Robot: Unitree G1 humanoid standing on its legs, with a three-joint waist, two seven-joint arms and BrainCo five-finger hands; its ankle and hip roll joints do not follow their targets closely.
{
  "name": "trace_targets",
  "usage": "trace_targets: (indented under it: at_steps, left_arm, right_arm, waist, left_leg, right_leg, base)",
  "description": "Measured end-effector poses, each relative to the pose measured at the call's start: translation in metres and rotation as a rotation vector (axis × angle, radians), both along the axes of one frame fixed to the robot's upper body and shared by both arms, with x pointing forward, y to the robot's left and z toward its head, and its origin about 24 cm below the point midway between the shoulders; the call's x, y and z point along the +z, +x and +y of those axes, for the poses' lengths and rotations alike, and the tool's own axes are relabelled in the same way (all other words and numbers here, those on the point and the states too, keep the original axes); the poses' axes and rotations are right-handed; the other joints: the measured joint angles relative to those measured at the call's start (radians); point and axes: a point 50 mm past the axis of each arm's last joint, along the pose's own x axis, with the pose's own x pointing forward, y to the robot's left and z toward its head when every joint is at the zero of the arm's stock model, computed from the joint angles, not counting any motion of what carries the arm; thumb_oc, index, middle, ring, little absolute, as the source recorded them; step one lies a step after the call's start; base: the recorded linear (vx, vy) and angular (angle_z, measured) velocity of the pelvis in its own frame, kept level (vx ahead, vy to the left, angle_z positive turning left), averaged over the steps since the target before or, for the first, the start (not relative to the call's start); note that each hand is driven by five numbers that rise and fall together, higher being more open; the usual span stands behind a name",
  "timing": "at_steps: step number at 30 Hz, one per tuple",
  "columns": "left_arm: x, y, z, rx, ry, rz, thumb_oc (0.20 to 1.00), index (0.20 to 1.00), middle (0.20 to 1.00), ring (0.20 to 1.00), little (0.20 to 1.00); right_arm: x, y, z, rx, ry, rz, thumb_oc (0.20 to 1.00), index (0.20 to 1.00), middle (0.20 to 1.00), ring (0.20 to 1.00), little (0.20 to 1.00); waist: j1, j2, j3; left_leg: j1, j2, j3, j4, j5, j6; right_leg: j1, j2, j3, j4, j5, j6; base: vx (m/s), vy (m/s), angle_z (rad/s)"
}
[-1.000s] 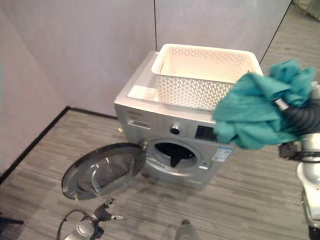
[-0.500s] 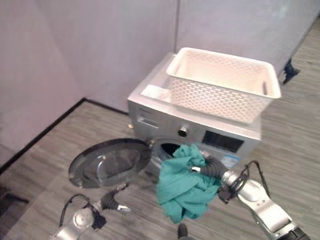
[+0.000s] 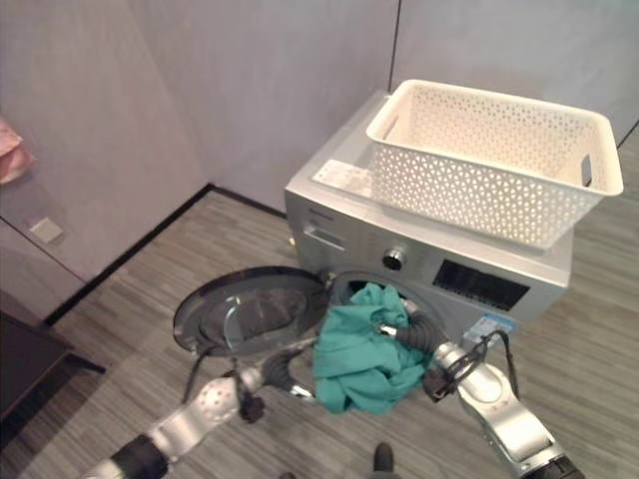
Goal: Grab the laundry basket,head to the washer,open it,put in the laundry and shut it.
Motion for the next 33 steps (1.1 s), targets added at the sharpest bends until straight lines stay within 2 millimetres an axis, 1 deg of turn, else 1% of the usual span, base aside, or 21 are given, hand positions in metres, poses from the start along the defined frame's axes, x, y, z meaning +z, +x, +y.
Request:
trace_targets:
  at_steps: [1, 2, 3, 4, 5, 8, 12, 15, 21, 25, 26, 33]
  left_arm:
    - [0.002, 0.003, -0.011, -0.024, -0.004, -0.008, 1.0, 1.0, 1.0, 1.0, 1.0]
    - [0.004, 0.008, -0.025, -0.043, -0.007, -0.027, 1.0, 1.0, 1.0, 1.0, 1.0]
    - [0.005, 0.009, -0.032, -0.049, -0.01, -0.035, 1.0, 1.0, 1.0, 1.0, 1.0]
    - [0.005, 0.01, -0.035, -0.056, -0.001, -0.039, 1.0, 1.0, 1.0, 1.0, 1.0]
    - [0.008, 0.012, -0.048, -0.097, 0.012, -0.055, 1.0, 1.0, 1.0, 1.0, 1.0]
    - [0.014, 0.013, -0.058, -0.121, -0.001, -0.074, 1.0, 1.0, 1.0, 1.0, 1.0]
    - [0.019, 0.018, -0.061, -0.133, 0.008, -0.098, 1.0, 1.0, 1.0, 1.0, 1.0]
    - [0.018, 0.018, -0.064, -0.125, 0.006, -0.104, 1.0, 1.0, 1.0, 1.0, 1.0]
    - [0.018, 0.018, -0.067, -0.114, -0.003, -0.098, 1.0, 1.0, 1.0, 1.0, 1.0]
    - [0.016, 0.017, -0.071, -0.113, 0.01, -0.082, 1.0, 1.0, 1.0, 1.0, 1.0]
    - [0.015, 0.016, -0.074, -0.104, -0.005, -0.054, 1.0, 1.0, 1.0, 1.0, 1.0]
    - [0.016, 0.016, -0.074, -0.103, -0.05, 0.003, 1.0, 1.0, 1.0, 1.0, 1.0]
  right_arm:
    - [0.003, 0.003, 0.001, -0.001, 0.0, -0.015, 0.2, 0.2, 0.2, 0.2, 0.2]
    - [0.009, 0.007, 0.001, -0.014, 0.004, -0.047, 0.2, 0.2, 0.2, 0.2, 0.2]
    - [0.01, 0.008, 0.001, -0.02, 0.004, -0.055, 0.2, 0.2, 0.2, 0.2, 0.2]
    - [0.011, 0.009, 0.001, -0.027, 0.003, -0.059, 0.2, 0.2, 0.2, 0.2, 0.2]
    - [0.012, 0.01, 0.0, -0.039, 0.004, -0.069, 0.2, 0.2, 0.2, 0.2, 0.2]
    - [0.013, 0.011, -0.001, -0.061, 0.002, -0.078, 0.2, 0.2, 0.2, 0.2, 0.2]
    - [0.017, 0.014, -0.002, -0.079, 0.001, -0.099, 0.2, 0.2, 0.2, 0.2, 0.2]
    - [0.018, 0.015, -0.002, -0.086, 0.002, -0.109, 0.2, 0.2, 0.2, 0.2, 0.2]
    - [0.017, 0.016, -0.005, -0.116, -0.004, -0.109, 0.2, 0.2, 0.2, 0.2, 0.2]
    - [0.011, 0.018, -0.009, -0.151, -0.017, -0.094, 0.2, 0.2, 0.2, 0.2, 0.2]
    - [0.009, 0.018, -0.011, -0.164, -0.027, -0.093, 0.2, 0.2, 0.2, 0.2, 0.2]
    - [0.009, 0.019, -0.018, -0.203, -0.035, -0.086, 0.2, 0.2, 0.2, 0.2, 0.2]
  waist:
    - [-0.009, 0.007, 0.009]
    - [-0.031, 0.017, 0.029]
    - [-0.043, 0.02, 0.041]
    - [-0.047, 0.023, 0.047]
    - [-0.064, 0.028, 0.054]
    - [-0.072, 0.032, 0.068]
    - [-0.088, 0.04, 0.092]
    - [-0.089, 0.045, 0.102]
    - [-0.089, 0.042, 0.105]
    - [-0.089, 0.038, 0.111]
    - [-0.09, 0.038, 0.119]
    - [-0.089, 0.048, 0.129]
  left_leg:
    - [-0.009, -0.003, 0.001, 0.0, 0.003, 0.003]
    - [-0.022, -0.007, 0.01, -0.001, 0.005, 0.006]
    - [-0.023, -0.009, 0.012, -0.002, 0.007, 0.007]
    - [-0.024, -0.01, 0.013, -0.004, 0.007, 0.008]
    - [-0.04, -0.012, 0.02, -0.007, 0.01, 0.007]
    - [-0.037, -0.011, 0.039, -0.02, 0.015, 0.007]
    - [-0.036, -0.009, 0.041, -0.027, 0.016, 0.005]
    - [-0.037, -0.009, 0.043, -0.032, 0.017, 0.004]
    - [-0.037, -0.009, 0.042, -0.034, 0.016, 0.004]
    - [-0.038, -0.009, 0.041, -0.034, 0.016, 0.004]
    - [-0.038, -0.009, 0.041, -0.034, 0.016, 0.004]
    - [-0.044, -0.008, 0.033, -0.034, 0.016, 0.004]
  right_leg:
    - [-0.008, -0.003, 0.001, 0.003, 0.004, 0.001]
    - [-0.028, -0.005, 0.01, 0.005, 0.011, 0.001]
    - [-0.029, -0.006, 0.013, 0.005, 0.013, 0.002]
    - [-0.033, -0.007, 0.015, 0.005, 0.013, 0.002]
    - [-0.055, -0.008, 0.022, 0.005, 0.015, 0.005]
    - [-0.069, -0.004, 0.036, 0.005, 0.02, 0.002]
    - [-0.072, 0.003, 0.04, 0.006, 0.022, 0.0]
    - [-0.076, 0.004, 0.044, 0.005, 0.023, 0.0]
    - [-0.078, 0.005, 0.045, 0.005, 0.02, 0.003]
    - [-0.078, 0.004, 0.045, 0.002, 0.018, 0.004]
    - [-0.078, 0.003, 0.044, 0.001, 0.018, 0.005]
    - [-0.078, 0.003, 0.034, 0.005, 0.016, 0.003]
  base:
    - [-0.07, 0.005, -0.07]
    - [-0.09, 0.002, -0.11]
    - [-0.08, -0.006, -0.11]
    - [-0.05, -0.002, -0.09]
    - [-0.03, -0.009, -0.15]
    - [-0.02, -0.017, -0.19]
    - [0.0, -0.003, -0.02]
    - [0.0, 0.0, 0.0]
    - [0.0, -0.017, 0.0]
    - [0.0, -0.008, 0.0]
    - [0.0, 0.0, 0.0]
    - [0.01, -0.014, 0.03]
